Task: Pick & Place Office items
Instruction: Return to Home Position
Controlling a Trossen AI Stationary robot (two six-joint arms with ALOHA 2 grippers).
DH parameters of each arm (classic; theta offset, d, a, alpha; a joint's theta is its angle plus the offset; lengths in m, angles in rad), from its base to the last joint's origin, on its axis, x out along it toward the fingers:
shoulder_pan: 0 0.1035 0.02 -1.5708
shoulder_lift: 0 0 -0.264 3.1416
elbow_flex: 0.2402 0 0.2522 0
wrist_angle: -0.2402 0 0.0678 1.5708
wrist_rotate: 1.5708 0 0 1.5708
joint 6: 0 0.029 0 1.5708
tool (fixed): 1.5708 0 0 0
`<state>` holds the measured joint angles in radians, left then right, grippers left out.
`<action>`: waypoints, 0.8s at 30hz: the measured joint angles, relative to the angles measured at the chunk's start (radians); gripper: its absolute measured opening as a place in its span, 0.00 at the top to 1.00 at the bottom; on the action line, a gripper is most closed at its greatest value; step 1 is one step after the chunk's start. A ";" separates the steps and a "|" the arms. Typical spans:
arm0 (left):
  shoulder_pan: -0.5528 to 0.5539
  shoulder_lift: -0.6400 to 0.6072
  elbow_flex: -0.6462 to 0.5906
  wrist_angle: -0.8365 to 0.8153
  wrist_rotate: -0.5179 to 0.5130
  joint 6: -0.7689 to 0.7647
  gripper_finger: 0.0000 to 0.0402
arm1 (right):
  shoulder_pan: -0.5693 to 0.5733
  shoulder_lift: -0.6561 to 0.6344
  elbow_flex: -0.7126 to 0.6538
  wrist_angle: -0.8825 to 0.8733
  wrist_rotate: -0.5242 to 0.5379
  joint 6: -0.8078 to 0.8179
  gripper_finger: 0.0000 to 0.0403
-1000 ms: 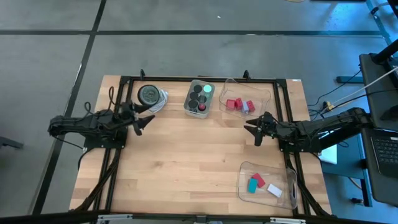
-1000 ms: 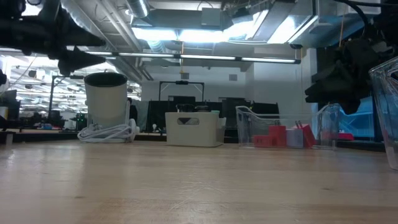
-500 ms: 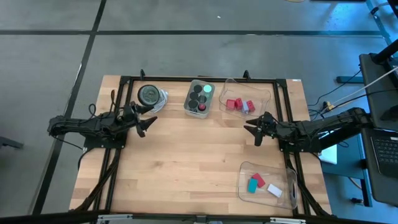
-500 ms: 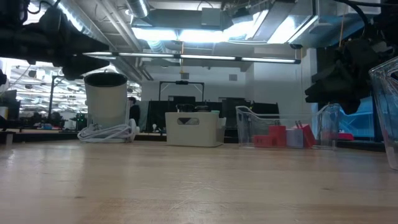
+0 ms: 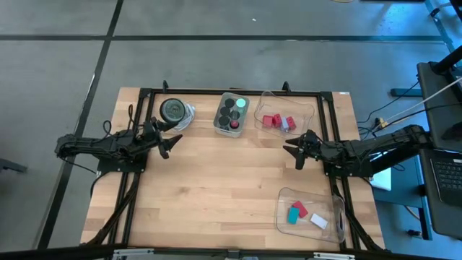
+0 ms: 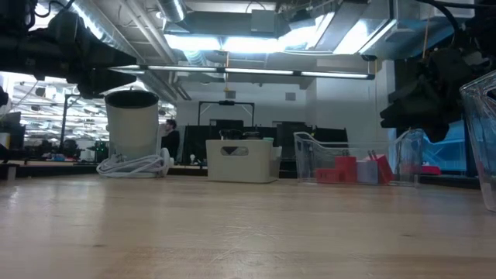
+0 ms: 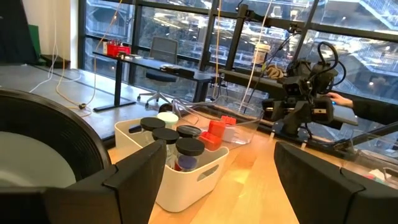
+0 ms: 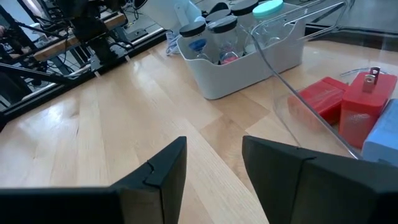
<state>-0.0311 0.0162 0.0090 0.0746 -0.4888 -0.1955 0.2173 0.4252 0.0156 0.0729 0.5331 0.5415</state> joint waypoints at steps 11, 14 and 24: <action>0.054 -0.016 0.000 0.000 0.003 0.000 0.26 | -0.003 -0.194 0.001 -0.003 -0.003 0.000 0.60; 0.088 -0.016 0.000 0.004 0.003 0.000 0.26 | -0.023 -0.270 0.001 -0.002 -0.002 0.000 0.60; 0.215 -0.016 0.000 0.004 0.003 0.000 0.26 | -0.119 -0.426 0.002 0.006 0.000 0.000 0.60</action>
<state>0.1835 0.0002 0.0093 0.0784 -0.4858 -0.1959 0.0983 -0.0006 0.0173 0.0790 0.5335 0.5411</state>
